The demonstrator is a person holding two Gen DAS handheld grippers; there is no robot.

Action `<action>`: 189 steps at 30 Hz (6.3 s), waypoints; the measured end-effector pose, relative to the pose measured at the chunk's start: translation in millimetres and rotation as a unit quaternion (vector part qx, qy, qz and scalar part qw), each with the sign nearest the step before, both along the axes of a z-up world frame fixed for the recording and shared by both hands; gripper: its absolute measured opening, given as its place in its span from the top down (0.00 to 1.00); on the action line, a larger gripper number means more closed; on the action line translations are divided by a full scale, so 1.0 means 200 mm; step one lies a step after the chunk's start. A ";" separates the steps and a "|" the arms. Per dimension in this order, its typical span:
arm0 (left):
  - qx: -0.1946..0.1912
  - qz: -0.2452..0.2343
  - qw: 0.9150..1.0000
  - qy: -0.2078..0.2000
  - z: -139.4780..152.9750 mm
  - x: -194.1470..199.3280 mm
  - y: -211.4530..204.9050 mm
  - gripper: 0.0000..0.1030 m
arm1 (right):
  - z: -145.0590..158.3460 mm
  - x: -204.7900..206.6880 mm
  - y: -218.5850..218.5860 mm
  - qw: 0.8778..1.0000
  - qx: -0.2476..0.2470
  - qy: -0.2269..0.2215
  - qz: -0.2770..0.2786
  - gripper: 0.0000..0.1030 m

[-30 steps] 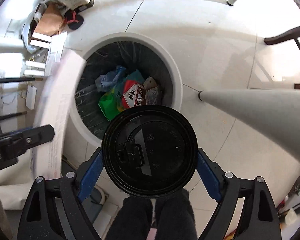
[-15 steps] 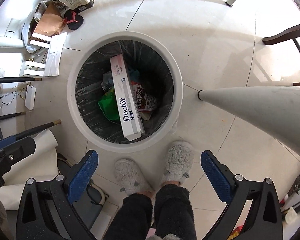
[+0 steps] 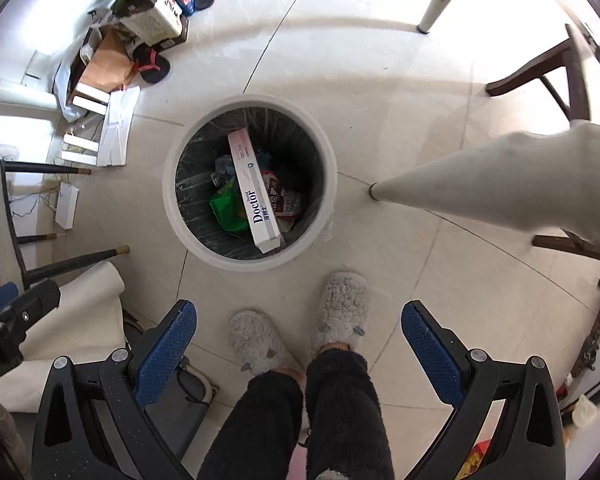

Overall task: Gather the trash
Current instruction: 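Open both grippers to drop the toothpaste box and lid into the bin, then grasp the green-white medicine box with the left gripper while the right grasps the white tablet box, then carry the medicine box and tablet box over the trash bin, then open both grippers to drop the two boxes into the bin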

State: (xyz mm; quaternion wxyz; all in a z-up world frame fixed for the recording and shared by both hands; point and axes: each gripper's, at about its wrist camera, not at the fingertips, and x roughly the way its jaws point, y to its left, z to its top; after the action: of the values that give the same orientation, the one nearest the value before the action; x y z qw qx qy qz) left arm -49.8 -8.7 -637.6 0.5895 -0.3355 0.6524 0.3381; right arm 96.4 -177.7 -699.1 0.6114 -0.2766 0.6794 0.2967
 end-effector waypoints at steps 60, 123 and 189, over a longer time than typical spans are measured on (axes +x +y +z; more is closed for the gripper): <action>0.088 -0.150 0.984 -0.043 1.53 2.77 0.85 0.00 | 1.49 2.55 0.86 0.999 0.018 -0.029 -0.029 0.00; 0.149 -0.099 0.982 -0.059 1.69 2.01 0.51 0.32 | 1.67 2.14 0.79 0.993 0.105 0.004 -0.060 0.22; -0.131 -0.011 0.991 -0.021 -0.81 0.33 0.28 0.10 | -0.83 0.20 0.29 0.993 -0.017 0.110 -0.038 0.23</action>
State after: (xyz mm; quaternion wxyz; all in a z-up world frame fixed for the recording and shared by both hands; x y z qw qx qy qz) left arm 15.6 47.5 -799.6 0.5580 -0.4095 0.6820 0.2363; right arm 136.3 -119.9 -865.4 0.5388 -0.2270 0.7576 0.2901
